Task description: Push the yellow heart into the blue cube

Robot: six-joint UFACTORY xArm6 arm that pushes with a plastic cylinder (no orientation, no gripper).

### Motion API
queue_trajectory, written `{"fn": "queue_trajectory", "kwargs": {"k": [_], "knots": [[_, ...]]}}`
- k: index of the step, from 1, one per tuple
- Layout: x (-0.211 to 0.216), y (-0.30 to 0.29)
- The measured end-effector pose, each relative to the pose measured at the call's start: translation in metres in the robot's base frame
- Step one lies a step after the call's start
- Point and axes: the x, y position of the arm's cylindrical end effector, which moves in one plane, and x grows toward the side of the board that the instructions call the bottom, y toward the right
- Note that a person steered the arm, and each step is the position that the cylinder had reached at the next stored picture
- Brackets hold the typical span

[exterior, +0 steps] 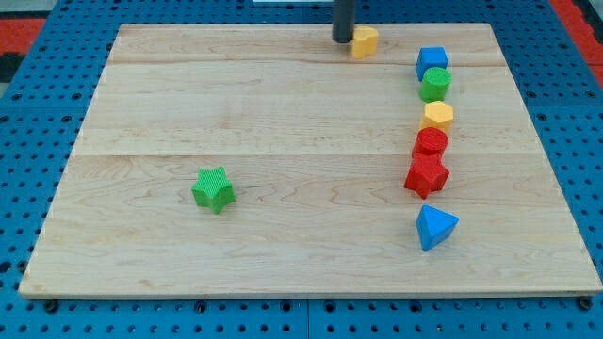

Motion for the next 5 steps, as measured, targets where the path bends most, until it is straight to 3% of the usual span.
{"fn": "queue_trajectory", "kwargs": {"k": [1,2,3,4,5], "knots": [[0.004,0.072],[0.005,0.027],[0.035,-0.004],[0.053,0.048],[0.050,0.055]]}}
